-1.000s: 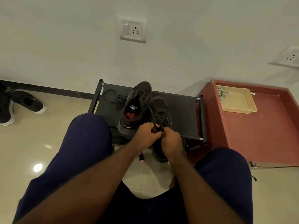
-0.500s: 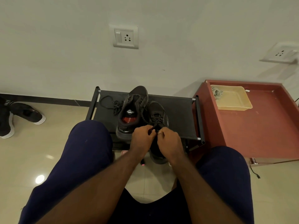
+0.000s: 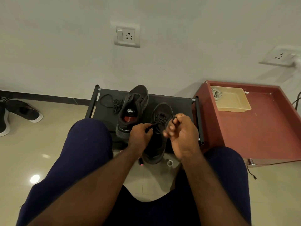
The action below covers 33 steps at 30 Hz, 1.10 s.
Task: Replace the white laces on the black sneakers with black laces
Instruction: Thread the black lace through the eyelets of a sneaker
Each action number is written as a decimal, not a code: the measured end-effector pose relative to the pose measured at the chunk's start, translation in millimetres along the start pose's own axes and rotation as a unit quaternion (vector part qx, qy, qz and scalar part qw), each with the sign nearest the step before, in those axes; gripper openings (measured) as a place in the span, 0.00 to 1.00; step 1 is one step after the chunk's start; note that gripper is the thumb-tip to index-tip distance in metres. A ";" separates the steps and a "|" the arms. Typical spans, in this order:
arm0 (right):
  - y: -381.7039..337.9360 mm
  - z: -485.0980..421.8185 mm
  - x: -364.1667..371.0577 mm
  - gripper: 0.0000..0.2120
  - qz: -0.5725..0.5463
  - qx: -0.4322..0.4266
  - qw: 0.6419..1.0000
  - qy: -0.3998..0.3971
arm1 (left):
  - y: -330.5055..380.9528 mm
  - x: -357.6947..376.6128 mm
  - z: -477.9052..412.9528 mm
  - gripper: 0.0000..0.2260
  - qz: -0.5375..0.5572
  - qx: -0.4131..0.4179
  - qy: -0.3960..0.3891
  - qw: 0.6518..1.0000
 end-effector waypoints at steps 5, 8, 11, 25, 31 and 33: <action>-0.7 -8.8 -38.1 0.12 0.455 -0.067 0.858 0.228 | 2.2 3.0 -2.5 0.13 -0.015 0.015 -0.006 1.000; 24.3 -25.1 -49.2 0.05 0.601 -0.008 0.766 0.226 | 2.2 3.5 -4.6 0.13 -0.031 0.021 -0.005 0.999; 42.6 -34.9 -53.7 0.08 0.709 0.070 0.672 0.202 | 0.8 3.9 -6.1 0.15 -0.032 0.015 -0.005 0.999; 7.9 13.1 10.3 0.20 0.263 -0.100 0.959 -0.044 | -1.2 7.7 -6.3 0.12 -0.023 0.007 -0.032 0.999; -8.3 1.3 -47.9 0.20 0.207 -0.085 0.948 0.225 | -2.7 6.8 -8.7 0.13 -0.039 0.000 -0.021 0.999; -2.6 -5.7 -56.6 0.16 0.412 -0.068 0.868 0.268 | -0.6 7.1 -9.2 0.12 -0.035 0.005 -0.026 0.999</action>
Point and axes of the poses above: each hand's wrist, its own z-axis away from the middle knuckle, its own x-axis out of the palm, y = z × x, the point moved 8 cm from there along -z, towards the middle knuckle, and after that the axes turned 14 degrees about x, right-handed, at the moved point
